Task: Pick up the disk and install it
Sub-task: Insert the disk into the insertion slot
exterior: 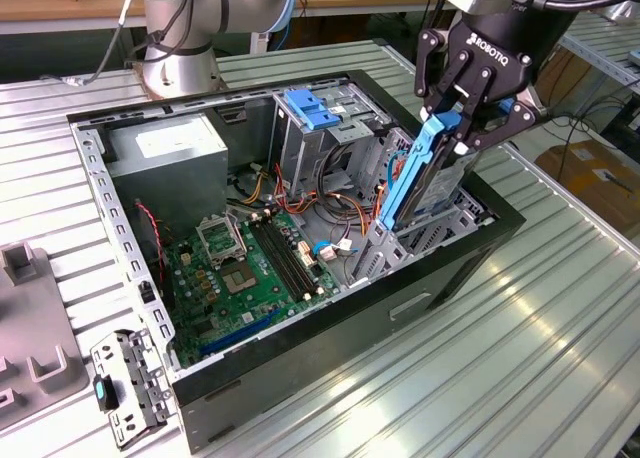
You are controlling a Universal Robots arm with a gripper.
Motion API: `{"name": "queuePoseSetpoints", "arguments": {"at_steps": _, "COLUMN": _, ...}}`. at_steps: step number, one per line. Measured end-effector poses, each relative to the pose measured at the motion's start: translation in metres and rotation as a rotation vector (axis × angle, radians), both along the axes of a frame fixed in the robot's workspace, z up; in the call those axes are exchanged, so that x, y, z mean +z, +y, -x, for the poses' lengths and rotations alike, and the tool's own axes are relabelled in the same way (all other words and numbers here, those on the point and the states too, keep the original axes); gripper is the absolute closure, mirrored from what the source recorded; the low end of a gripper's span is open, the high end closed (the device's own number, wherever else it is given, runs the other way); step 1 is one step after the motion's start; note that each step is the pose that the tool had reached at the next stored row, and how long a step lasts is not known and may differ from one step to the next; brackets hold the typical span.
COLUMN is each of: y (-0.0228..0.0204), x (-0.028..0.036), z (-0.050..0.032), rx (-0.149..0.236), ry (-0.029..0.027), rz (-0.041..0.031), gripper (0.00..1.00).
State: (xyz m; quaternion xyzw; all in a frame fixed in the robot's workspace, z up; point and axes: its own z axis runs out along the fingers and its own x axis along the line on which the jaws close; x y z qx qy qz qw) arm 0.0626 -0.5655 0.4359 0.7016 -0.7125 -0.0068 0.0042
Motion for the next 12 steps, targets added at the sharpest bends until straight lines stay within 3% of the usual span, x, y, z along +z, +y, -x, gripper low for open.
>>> {"name": "queuePoseSetpoints", "arguments": {"at_steps": 6, "y": 0.0001, "x": -0.0119, "z": 0.0000, "rx": 0.000, "ry": 0.0009, "rz": 0.0005, "gripper": 0.63}}
{"name": "queuePoseSetpoints", "arguments": {"at_steps": 12, "y": -0.0001, "x": -0.0129, "z": 0.0000, "rx": 0.000, "ry": 0.0009, "rz": 0.0004, "gripper": 0.62}}
